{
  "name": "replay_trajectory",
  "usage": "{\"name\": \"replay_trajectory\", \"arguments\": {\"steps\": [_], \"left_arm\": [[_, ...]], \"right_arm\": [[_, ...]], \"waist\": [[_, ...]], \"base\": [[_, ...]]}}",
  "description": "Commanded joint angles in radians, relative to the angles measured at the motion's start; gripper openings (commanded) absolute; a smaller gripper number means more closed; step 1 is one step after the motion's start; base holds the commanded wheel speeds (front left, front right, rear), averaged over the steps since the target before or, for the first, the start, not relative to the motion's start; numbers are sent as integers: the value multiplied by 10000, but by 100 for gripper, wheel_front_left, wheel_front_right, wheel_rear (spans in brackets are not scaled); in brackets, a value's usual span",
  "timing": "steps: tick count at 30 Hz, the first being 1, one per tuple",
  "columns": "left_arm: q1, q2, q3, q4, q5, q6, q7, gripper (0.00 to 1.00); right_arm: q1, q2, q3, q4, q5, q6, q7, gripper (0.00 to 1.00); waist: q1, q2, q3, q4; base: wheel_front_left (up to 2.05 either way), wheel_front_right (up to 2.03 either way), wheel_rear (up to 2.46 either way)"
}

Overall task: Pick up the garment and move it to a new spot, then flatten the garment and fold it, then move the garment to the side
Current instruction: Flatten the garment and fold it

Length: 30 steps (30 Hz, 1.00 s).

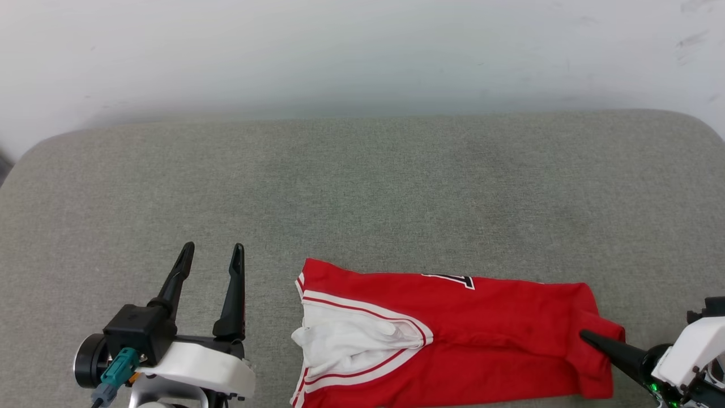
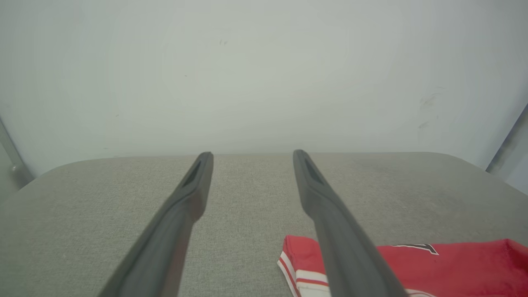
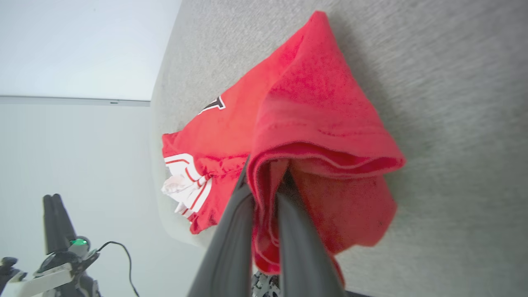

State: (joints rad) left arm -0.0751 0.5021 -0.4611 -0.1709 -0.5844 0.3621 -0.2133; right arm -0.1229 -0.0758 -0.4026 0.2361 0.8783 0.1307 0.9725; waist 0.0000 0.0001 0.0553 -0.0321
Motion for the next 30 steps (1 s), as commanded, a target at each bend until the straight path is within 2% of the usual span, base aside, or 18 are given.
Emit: {"name": "replay_trajectory", "arguments": {"steps": [1,5,8,11,17,23,24,25,26,30], "left_arm": [[51,59,-21,-23,36,44,51,100],[1,90,-53,-49,43,51,124,100],[-123,75,-102,-49,50,8,158,100],[-214,55,-134,-58,78,11,203,100],[-446,-62,-231,70,74,-95,160,100],[-662,-207,-302,242,54,-220,74,100],[-713,-228,-302,264,49,-236,65,100],[-766,-245,-298,289,42,-254,49,100],[-792,-253,-291,310,41,-252,16,100],[-813,-300,-293,425,23,-289,-35,100]], "right_arm": [[-158,52,-122,-13,451,0,267,0],[-301,290,43,391,2693,0,1226,0],[-447,272,992,787,4082,0,1064,0],[-536,265,2234,983,4953,0,558,0],[-1062,267,4850,1321,5769,0,-776,0],[-1759,262,6755,1656,6400,0,-2168,0],[-1869,261,6985,1732,6396,0,-2350,10],[-2003,261,7237,1807,6205,0,-2539,42],[-2104,261,7456,1904,6031,0,-2738,100],[-2401,259,8083,2034,6008,0,-3150,100]], "waist": [[0,-1,-22,28],[0,-1,-47,142],[0,-1,-10,295],[0,-1,82,454],[0,-1,342,891],[0,-1,634,1299],[0,-1,680,1346],[0,-1,724,1384],[0,-1,757,1407],[0,-1,844,1451]], "base": [[0,0,0],[0,0,0],[0,0,0],[0,0,0],[0,0,0],[0,0,0],[0,0,0],[0,0,0],[0,0,0],[0,0,0]]}}
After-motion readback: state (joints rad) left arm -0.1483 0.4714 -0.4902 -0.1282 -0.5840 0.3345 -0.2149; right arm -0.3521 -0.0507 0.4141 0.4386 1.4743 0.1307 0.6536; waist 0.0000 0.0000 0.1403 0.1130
